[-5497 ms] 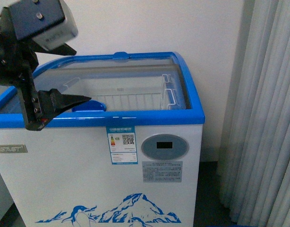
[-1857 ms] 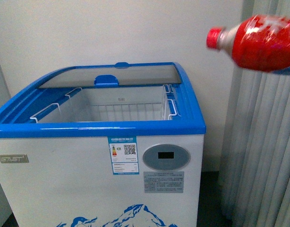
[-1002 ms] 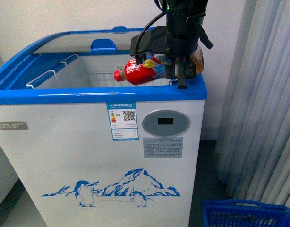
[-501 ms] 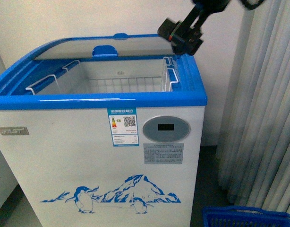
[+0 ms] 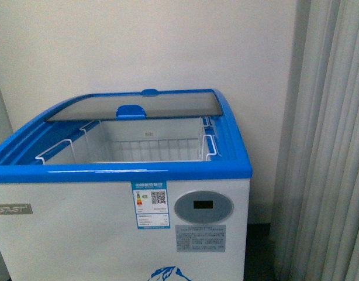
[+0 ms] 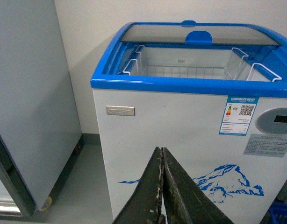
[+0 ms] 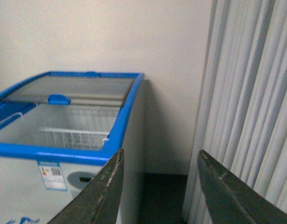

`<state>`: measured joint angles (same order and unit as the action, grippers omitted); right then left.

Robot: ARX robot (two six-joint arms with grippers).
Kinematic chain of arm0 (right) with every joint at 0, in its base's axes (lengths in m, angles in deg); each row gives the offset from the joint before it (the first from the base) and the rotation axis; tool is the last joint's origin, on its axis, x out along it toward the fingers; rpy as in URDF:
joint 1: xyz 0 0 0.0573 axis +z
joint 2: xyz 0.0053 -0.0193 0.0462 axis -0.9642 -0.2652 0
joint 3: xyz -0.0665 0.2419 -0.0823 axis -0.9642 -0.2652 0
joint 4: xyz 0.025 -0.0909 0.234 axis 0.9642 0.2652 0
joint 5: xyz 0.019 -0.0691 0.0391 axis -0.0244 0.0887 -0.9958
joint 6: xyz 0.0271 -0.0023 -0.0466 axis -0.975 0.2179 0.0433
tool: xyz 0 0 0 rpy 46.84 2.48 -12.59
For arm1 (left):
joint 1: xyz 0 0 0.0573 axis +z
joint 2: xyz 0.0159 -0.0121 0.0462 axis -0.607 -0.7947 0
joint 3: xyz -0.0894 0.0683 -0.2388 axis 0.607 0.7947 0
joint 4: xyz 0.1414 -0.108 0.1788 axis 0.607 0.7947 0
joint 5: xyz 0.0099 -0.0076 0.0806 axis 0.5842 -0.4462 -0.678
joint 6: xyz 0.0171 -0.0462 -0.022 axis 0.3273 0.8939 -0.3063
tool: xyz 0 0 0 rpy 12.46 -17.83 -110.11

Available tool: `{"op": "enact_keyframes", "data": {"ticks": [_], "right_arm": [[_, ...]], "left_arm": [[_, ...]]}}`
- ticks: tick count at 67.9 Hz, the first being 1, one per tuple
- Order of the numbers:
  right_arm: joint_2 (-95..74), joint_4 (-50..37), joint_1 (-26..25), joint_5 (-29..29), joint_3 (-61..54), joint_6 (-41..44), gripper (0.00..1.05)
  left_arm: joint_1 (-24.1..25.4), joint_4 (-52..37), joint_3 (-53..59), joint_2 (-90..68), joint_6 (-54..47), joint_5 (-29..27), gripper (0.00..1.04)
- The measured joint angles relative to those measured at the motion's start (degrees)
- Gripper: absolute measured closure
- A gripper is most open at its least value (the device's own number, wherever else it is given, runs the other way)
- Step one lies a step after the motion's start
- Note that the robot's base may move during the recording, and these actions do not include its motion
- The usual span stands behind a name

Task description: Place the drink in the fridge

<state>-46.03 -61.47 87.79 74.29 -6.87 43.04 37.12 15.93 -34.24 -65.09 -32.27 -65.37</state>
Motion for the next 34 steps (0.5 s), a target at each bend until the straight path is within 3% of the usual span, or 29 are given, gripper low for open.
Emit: {"op": "enact_keyframes", "data": {"ticks": [8, 13, 17, 22, 34], "right_arm": [[2.6, -2.2, -3.8, -3.4, -10.2, -0.1, 0.91], [4.7, -3.1, -5.1, -4.7, -12.5, 0.0, 1.03], [6.6, -3.7, -6.2, -5.9, -14.1, -0.2, 1.02], [8.5, -4.2, -10.4, -11.6, -15.6, -0.2, 1.02], [11.5, -4.7, -12.9, -12.2, -20.5, -0.3, 1.02]], "left_arm": [[0.0, 0.0, 0.0, 0.0, 0.0, 0.0, 1.02], [0.0, 0.0, 0.0, 0.0, 0.0, 0.0, 1.02], [0.0, 0.0, 0.0, 0.0, 0.0, 0.0, 1.02], [0.0, 0.0, 0.0, 0.0, 0.0, 0.0, 1.02], [0.0, 0.0, 0.0, 0.0, 0.0, 0.0, 1.02]]}}
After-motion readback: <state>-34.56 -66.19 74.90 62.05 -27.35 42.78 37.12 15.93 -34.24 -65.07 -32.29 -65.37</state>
